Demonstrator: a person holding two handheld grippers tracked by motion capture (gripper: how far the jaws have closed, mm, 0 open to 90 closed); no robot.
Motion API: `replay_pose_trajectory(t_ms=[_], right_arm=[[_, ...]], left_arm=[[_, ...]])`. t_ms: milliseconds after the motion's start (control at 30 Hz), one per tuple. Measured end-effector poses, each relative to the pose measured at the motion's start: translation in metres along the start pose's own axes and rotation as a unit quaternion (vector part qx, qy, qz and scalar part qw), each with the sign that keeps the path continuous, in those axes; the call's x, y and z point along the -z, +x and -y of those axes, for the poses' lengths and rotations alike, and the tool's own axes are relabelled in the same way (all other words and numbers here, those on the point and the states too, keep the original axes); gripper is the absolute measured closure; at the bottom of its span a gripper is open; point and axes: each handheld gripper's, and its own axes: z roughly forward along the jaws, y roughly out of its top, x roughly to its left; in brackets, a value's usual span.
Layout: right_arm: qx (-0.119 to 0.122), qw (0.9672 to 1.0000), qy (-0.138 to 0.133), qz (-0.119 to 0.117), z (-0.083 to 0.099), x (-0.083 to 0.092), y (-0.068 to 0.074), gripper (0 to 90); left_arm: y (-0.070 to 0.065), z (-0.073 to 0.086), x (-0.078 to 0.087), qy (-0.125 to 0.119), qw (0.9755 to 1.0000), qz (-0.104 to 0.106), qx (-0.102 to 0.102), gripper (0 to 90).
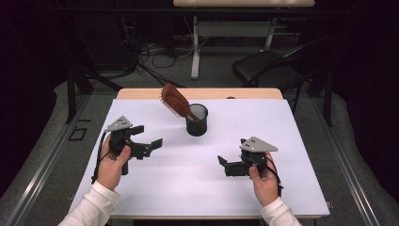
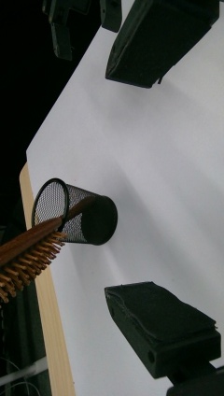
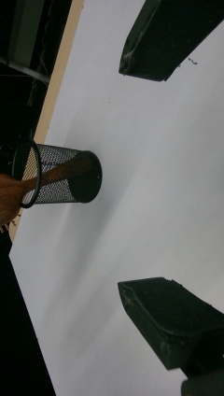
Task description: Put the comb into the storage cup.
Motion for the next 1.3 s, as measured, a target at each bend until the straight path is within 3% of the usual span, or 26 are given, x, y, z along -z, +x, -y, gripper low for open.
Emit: replay_pose_trajectory(t_ms=[467, 833, 1300], right_arm=[[-0.016, 0.9993, 0.011, 0.033, 0.021, 0.021, -0.019, 0.0], [-0.038, 0.9978, 0.002, 0.054, 0.033, 0.029, -0.033, 0.0], [-0.052, 0.9952, 0.009, 0.082, 0.047, 0.032, -0.051, 0.0]], left_arm=[[0.014, 0.033, 0.011, -0.021, 0.9993, -0.014, 0.029, 0.6], [0.023, 0.054, 0.011, -0.030, 0.9979, -0.027, 0.049, 0.6], [0.033, 0.071, 0.014, -0.035, 0.9973, -0.044, 0.048, 0.6]])
